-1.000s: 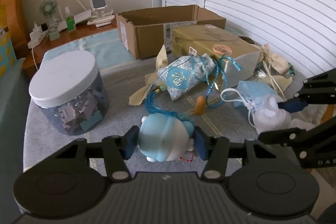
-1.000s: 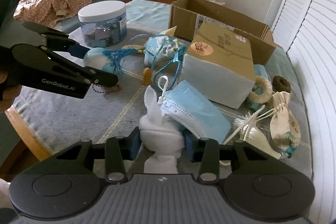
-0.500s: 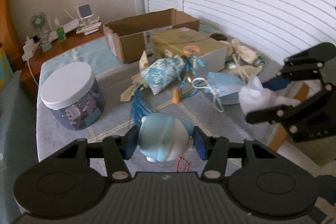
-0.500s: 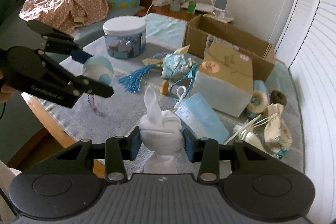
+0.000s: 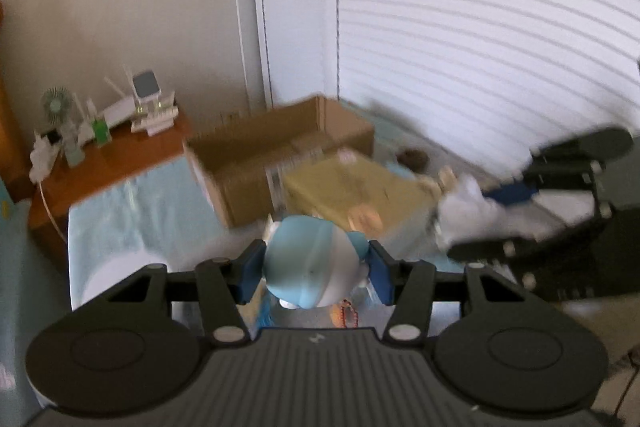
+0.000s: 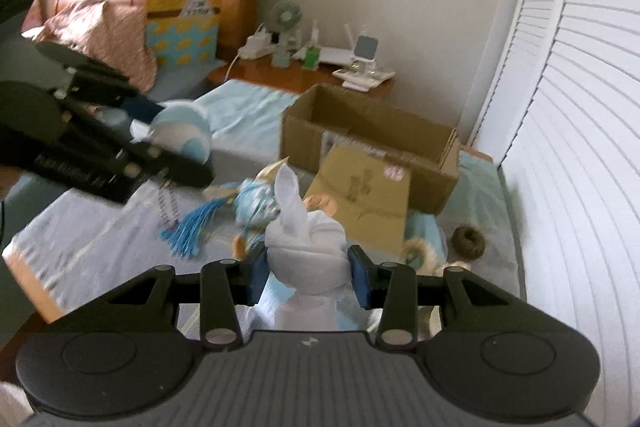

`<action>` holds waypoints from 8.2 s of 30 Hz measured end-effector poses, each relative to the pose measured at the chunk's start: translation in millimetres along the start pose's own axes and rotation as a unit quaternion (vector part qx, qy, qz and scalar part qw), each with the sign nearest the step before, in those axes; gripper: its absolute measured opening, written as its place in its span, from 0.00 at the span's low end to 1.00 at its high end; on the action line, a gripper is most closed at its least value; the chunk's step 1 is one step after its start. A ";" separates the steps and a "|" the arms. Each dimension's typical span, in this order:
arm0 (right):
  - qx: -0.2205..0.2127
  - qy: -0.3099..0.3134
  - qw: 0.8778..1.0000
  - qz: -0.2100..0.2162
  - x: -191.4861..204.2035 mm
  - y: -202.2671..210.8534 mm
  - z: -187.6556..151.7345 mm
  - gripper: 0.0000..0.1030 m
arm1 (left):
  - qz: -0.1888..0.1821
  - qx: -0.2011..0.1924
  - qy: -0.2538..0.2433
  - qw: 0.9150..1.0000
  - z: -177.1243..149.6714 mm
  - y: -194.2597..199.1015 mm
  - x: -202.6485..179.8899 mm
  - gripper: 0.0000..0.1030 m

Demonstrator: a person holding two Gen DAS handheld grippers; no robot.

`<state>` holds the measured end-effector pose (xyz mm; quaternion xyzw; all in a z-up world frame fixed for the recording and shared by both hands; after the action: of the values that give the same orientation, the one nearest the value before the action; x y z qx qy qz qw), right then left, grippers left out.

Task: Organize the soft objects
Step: 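Carry both plushes into the cardboard box and open both grippers, then withdraw both tools from the box back over the blanket, then close left gripper on blue-tasseled packet while right gripper grasps cream drawstring pouch, then lift the cream pouch with the right gripper and drop it into the box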

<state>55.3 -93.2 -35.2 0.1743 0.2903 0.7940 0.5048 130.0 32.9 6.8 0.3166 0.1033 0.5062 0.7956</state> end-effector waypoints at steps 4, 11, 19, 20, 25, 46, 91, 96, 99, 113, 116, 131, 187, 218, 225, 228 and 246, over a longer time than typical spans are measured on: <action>-0.006 -0.014 1.000 -0.004 -10.8 -9.1 11.6 0.46 | 0.015 -0.014 -0.004 1.000 38.0 -28.9 28.2 0.52; -0.005 -0.030 0.999 -0.015 -27.9 -25.8 26.7 0.46 | 0.016 -0.007 -0.004 1.000 77.4 -93.5 62.5 0.52; -0.008 -0.043 0.999 -0.022 -42.2 -39.5 40.4 0.46 | 0.013 0.025 -0.002 1.000 73.4 -143.3 73.4 0.52; -0.008 -0.044 0.999 -0.022 -43.9 -41.4 41.1 0.46 | 0.015 0.028 0.000 1.000 72.9 -145.9 74.9 0.52; -0.004 -0.049 0.999 -0.022 -46.8 -47.2 42.3 0.46 | 0.020 0.039 0.005 0.999 65.8 -155.1 80.8 0.57; -0.018 -0.051 0.998 -0.015 -47.6 -56.0 73.3 0.46 | 0.053 -0.014 0.089 0.995 -8.8 -25.2 41.3 0.98; -0.024 -0.022 0.999 -0.004 -11.2 -91.2 106.5 1.00 | 0.113 0.012 0.091 0.989 -72.8 -1.6 0.1 0.99; -0.028 -0.026 0.999 -0.025 -15.0 -65.1 71.3 1.00 | 0.104 0.018 0.090 0.990 -75.6 -2.4 -6.8 0.99; -0.029 -0.024 0.998 -0.047 -20.7 -50.0 49.1 1.00 | 0.101 0.020 0.088 0.991 -76.1 -2.9 -10.2 0.99; 0.004 -0.126 0.983 -0.130 -81.5 -29.8 -21.4 1.00 | 0.079 0.030 0.088 0.993 -74.5 -15.0 -26.4 0.99; 0.010 -0.132 0.982 -0.137 -89.2 -34.3 -25.7 1.00 | 0.078 0.034 0.088 0.993 -74.3 -18.2 -27.4 0.99; 0.048 -0.178 0.971 -0.150 -119.6 -56.6 -47.8 0.99 | 0.067 0.056 0.084 0.993 -70.4 -41.8 -29.4 0.99; 0.055 -0.176 0.974 -0.134 -127.6 -71.8 -53.8 0.84 | 0.082 0.076 0.125 0.986 -65.2 -107.2 -7.9 0.72; 0.003 -0.108 0.984 -0.140 -105.8 -4.9 -17.5 0.60 | 0.009 0.075 0.050 0.996 -46.9 -47.7 -6.5 0.39; -0.025 -0.078 0.990 -0.117 -99.0 6.0 18.5 0.60 | -0.002 0.057 0.042 0.998 -43.7 -32.5 -12.8 0.39; -0.037 -0.071 0.991 -0.109 -98.3 2.1 40.0 0.60 | -0.008 0.053 0.043 0.998 -44.9 -30.0 -14.4 0.39; -0.063 -0.032 0.997 -0.032 -96.4 -82.6 186.7 0.60 | -0.011 0.053 0.070 0.996 -51.4 -37.4 -3.1 0.39</action>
<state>261.0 -100.4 57.6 0.1583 0.2291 0.7882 0.5489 131.3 40.0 -56.4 0.3209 0.1882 0.5124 0.7740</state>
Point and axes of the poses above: each gripper's, at about its wrist camera, not at the fingertips, and y roughly against the way its jaws point, x to its left, z to its top, the point moved 5 cm from there along -y, roughly the way its jaws point, and after that the axes turned 9 degrees about -y, right-handed, at the moved point
